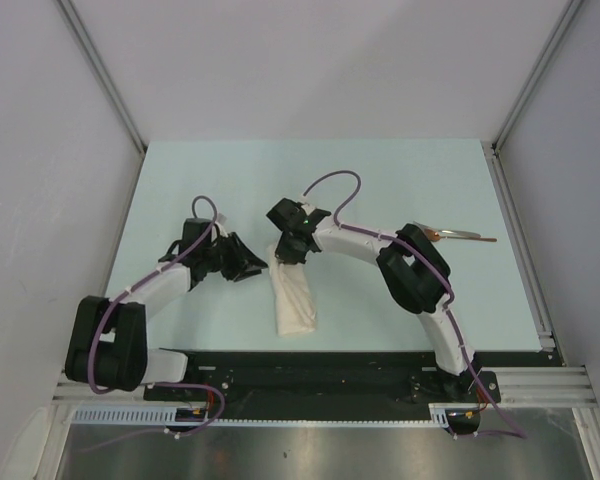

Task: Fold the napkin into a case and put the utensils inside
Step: Fold the 2/3-rectangle-folded napkin at the center of the board.

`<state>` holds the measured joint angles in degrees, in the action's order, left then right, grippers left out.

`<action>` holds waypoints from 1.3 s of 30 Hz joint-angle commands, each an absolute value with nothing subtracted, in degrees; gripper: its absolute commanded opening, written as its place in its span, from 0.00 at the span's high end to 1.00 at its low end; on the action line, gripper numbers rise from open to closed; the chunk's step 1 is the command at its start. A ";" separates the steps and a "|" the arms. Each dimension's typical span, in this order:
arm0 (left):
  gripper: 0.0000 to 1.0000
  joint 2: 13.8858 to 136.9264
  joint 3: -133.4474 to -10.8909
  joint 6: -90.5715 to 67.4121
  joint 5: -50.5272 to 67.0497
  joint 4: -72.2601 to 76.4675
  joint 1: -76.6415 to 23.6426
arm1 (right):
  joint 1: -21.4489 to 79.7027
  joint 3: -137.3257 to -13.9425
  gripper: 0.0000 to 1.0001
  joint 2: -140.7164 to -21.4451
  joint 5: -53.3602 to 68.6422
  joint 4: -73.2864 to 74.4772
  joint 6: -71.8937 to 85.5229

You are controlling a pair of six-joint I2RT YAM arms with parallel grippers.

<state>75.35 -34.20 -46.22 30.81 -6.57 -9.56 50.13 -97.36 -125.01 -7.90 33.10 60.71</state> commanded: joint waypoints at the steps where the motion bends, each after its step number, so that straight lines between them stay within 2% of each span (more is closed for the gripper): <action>1: 0.64 77.95 -37.26 -43.69 32.78 -5.80 -9.14 | 49.22 -95.28 0.94 -122.08 -4.75 28.92 65.82; 11: 0.55 82.88 -39.98 -40.79 30.50 -7.82 -13.79 | 48.51 -92.46 0.93 -121.20 -3.70 26.98 73.74; 18: 0.42 82.18 -39.29 -39.47 27.79 -7.99 -15.56 | 49.13 -91.94 0.94 -120.32 -5.80 28.56 81.02; 23: 0.40 84.45 -41.22 -37.09 25.66 -10.81 -16.35 | 49.31 -90.44 0.95 -120.32 -3.52 25.32 84.02; 28: 0.39 88.24 -41.84 -37.70 28.82 -9.41 -17.67 | 50.10 -91.67 0.95 -120.67 -4.04 25.75 84.90; 39: 0.41 92.63 -46.32 -37.96 26.11 -11.25 -18.63 | 50.19 -91.05 0.92 -120.67 -3.08 24.78 83.85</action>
